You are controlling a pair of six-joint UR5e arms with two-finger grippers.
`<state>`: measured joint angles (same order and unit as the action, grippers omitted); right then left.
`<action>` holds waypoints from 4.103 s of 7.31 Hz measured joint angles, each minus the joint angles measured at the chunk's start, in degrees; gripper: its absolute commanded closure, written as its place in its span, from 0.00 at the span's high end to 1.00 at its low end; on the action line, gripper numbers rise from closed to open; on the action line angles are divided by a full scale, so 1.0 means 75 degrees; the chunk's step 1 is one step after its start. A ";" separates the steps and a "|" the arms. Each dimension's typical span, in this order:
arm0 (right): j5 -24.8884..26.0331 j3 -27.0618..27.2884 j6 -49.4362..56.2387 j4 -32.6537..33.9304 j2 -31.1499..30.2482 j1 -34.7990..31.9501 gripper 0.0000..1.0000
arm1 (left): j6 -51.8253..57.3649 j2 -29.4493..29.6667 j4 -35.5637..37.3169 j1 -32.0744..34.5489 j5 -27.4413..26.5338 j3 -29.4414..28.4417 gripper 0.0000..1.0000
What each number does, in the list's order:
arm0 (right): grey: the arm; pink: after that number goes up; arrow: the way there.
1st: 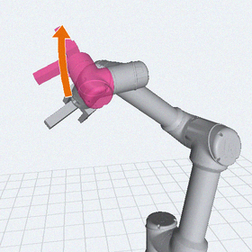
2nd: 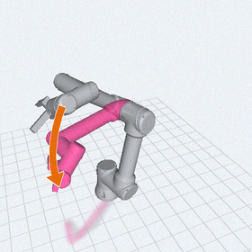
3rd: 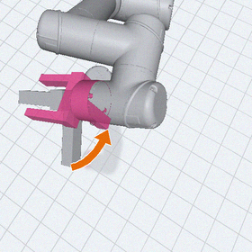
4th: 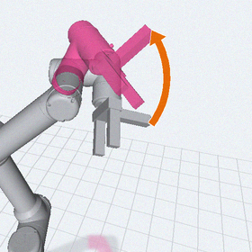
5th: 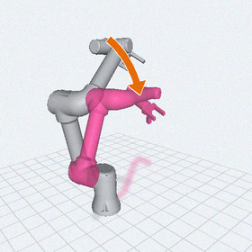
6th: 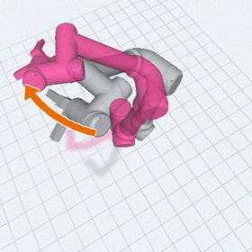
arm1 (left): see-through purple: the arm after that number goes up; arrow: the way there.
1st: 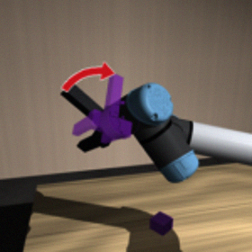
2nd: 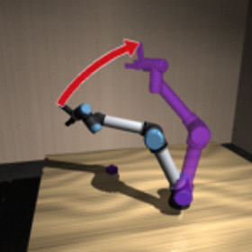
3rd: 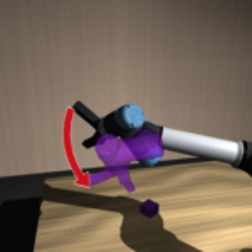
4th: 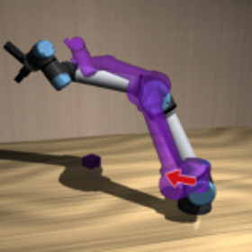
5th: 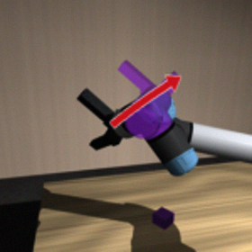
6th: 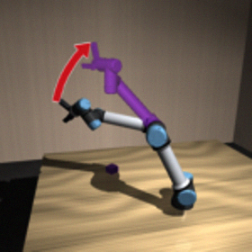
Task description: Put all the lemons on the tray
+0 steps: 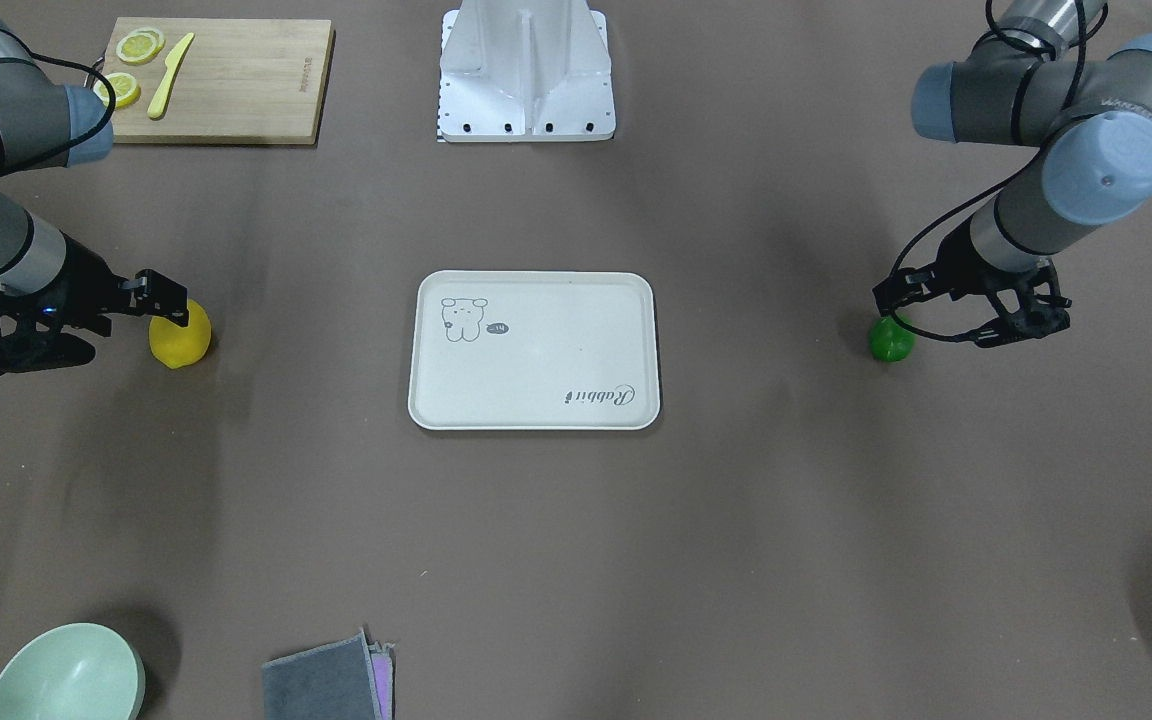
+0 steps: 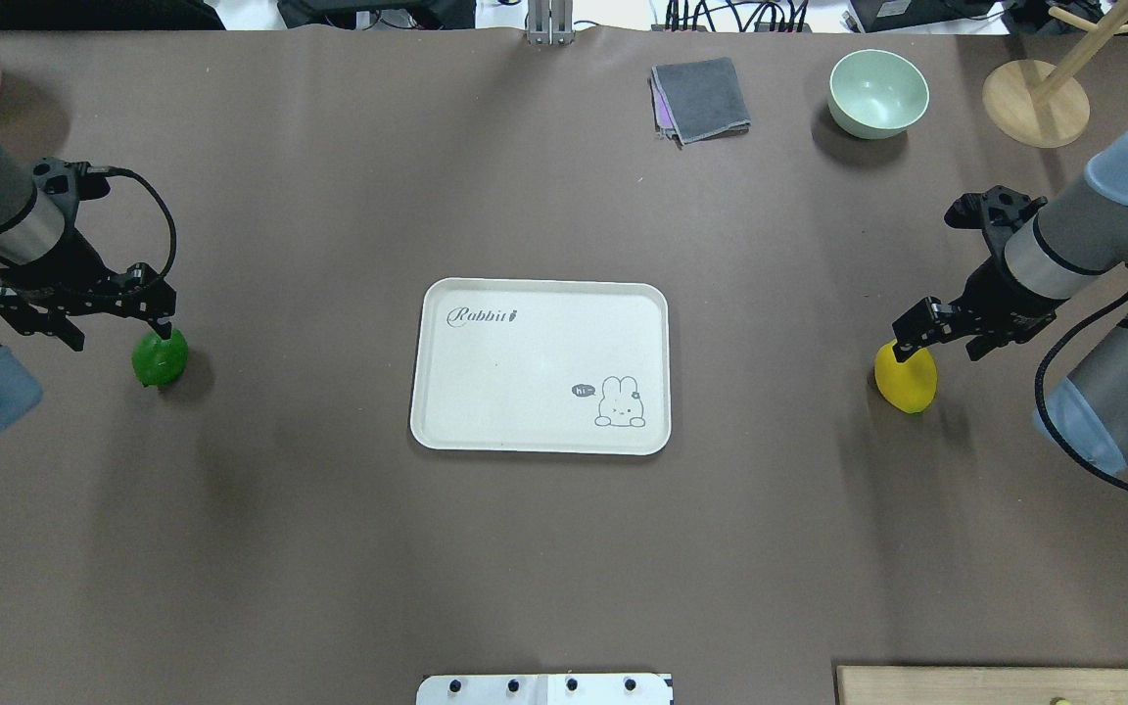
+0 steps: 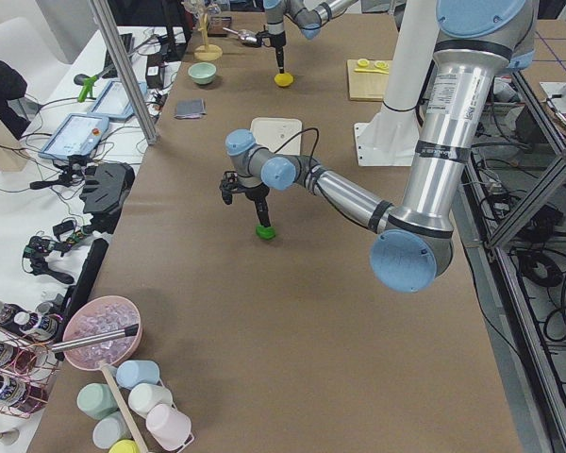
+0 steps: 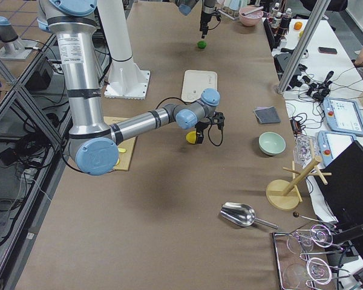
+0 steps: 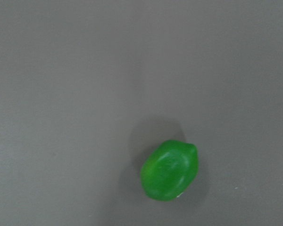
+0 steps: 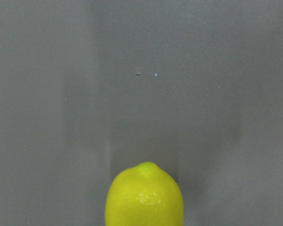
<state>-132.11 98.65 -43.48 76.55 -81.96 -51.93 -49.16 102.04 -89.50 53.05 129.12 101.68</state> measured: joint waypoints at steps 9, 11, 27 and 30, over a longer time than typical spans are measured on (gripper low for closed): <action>0.0179 -0.0660 0.0045 -0.0048 0.0294 0.0444 0.54 | 0.0606 -0.0147 -0.1573 -0.0317 -0.0095 -0.1026 0.52; 0.0082 -0.0705 0.0032 -0.0044 0.0318 0.0453 0.00 | 0.0535 -0.0154 -0.1677 -0.0333 -0.0089 -0.1033 0.00; 0.0162 -0.2693 -0.2777 0.0021 0.4572 0.1571 0.06 | 0.2618 -0.0327 0.4005 0.2084 0.0997 0.2449 0.00; 0.0331 -0.2902 -0.2739 -0.0027 0.4589 0.1762 0.93 | 0.2420 -0.0028 0.4102 0.1988 0.0882 0.2565 0.00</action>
<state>-129.63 76.88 -64.03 76.35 -47.55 -38.72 -31.01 101.83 -58.74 67.96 135.73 120.92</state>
